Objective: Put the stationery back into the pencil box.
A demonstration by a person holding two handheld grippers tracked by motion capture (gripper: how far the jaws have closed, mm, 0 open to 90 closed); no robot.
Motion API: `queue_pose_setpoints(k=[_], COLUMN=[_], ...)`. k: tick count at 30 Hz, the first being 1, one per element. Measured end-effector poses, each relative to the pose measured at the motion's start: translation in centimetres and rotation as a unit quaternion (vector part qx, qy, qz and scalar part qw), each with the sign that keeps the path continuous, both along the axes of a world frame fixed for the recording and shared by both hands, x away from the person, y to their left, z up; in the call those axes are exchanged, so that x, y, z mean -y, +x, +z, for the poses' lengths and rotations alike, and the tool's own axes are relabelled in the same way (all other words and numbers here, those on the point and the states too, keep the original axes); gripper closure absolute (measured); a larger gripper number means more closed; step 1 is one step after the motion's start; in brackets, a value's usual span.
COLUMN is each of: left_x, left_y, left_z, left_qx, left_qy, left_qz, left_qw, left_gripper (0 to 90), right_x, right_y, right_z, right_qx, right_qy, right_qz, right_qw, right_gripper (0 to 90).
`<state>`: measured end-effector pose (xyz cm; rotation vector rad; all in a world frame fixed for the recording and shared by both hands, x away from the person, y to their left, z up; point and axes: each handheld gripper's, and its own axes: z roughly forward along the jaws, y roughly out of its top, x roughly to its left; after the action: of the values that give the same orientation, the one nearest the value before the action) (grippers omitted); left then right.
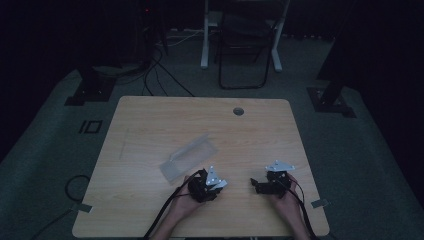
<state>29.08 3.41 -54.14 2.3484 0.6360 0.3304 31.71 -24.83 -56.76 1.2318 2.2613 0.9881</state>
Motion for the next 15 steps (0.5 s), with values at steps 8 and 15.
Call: queue_pose_setpoints(k=[8, 15], left_x=[0.86, 1.06], left_y=[0.81, 0.91], left_z=[-0.48, -0.61], left_qx=[-0.01, -0.012], left_qy=[0.005, 0.012], left_qz=[0.001, 0.0], left_qw=[0.9999, 0.9999], left_gripper=[67.4, 69.9], right_x=[0.0, 0.0], right_y=[0.0, 0.0], right_z=[0.0, 0.0], right_qx=[0.0, 0.0], right_qy=[0.0, 0.0], right_qz=[0.0, 0.0], right_qw=[1.0, 1.0], right_gripper=[12.8, 12.8])
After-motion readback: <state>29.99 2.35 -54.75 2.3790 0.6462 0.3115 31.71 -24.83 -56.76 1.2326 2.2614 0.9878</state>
